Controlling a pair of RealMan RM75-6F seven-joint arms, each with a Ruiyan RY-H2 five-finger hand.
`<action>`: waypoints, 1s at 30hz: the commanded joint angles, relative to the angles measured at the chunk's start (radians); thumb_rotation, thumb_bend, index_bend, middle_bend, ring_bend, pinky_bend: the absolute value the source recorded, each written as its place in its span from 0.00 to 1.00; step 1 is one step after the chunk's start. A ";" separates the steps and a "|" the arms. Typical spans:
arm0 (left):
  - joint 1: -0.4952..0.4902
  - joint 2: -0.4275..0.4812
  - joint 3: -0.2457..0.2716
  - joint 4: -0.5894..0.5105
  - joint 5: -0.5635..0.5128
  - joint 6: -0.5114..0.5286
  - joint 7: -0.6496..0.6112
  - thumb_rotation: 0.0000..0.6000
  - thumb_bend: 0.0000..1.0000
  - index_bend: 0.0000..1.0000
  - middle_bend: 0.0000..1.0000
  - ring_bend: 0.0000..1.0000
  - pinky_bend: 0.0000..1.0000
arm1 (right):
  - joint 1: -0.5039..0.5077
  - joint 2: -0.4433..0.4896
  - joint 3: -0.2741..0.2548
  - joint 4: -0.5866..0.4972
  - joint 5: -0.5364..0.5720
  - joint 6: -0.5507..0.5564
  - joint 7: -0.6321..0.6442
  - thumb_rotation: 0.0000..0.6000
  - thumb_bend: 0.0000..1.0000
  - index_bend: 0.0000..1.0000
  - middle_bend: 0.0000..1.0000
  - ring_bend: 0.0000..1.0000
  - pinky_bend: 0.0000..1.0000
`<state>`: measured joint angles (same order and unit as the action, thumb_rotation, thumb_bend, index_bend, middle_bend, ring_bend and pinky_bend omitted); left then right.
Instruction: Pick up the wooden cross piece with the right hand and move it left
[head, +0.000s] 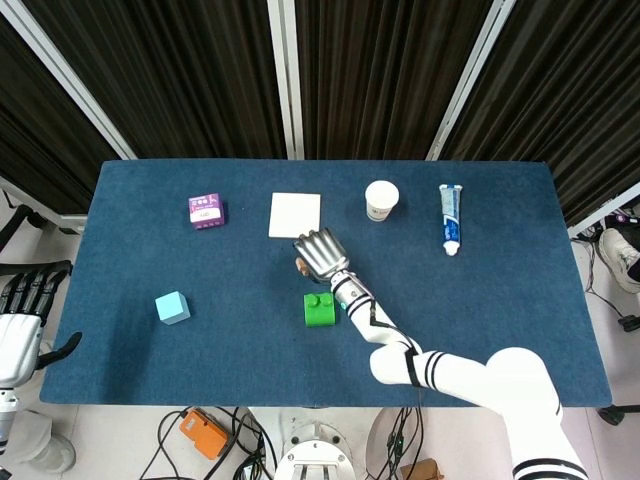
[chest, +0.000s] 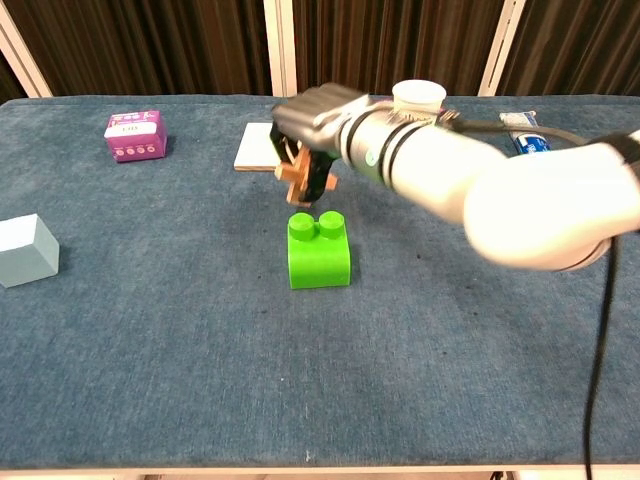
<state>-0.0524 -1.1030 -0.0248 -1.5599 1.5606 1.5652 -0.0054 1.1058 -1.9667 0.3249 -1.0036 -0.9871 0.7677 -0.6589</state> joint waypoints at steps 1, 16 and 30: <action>0.002 0.001 0.001 0.004 0.003 0.003 -0.006 1.00 0.17 0.00 0.00 0.00 0.00 | 0.004 -0.013 -0.021 0.017 -0.007 0.011 -0.005 1.00 0.41 0.67 0.53 0.51 0.61; 0.003 -0.006 -0.009 -0.005 -0.022 -0.002 0.016 1.00 0.16 0.00 0.00 0.00 0.00 | -0.010 0.097 -0.051 -0.153 0.194 0.019 -0.186 1.00 0.41 0.00 0.34 0.28 0.43; 0.015 -0.003 -0.020 -0.006 -0.036 0.018 0.004 1.00 0.16 0.00 0.00 0.00 0.00 | -0.245 0.434 -0.206 -0.731 0.080 0.459 -0.195 1.00 0.37 0.00 0.10 0.07 0.34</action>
<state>-0.0396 -1.1058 -0.0415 -1.5661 1.5287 1.5789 -0.0012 0.9982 -1.6795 0.2105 -1.5370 -0.7817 1.0479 -0.9043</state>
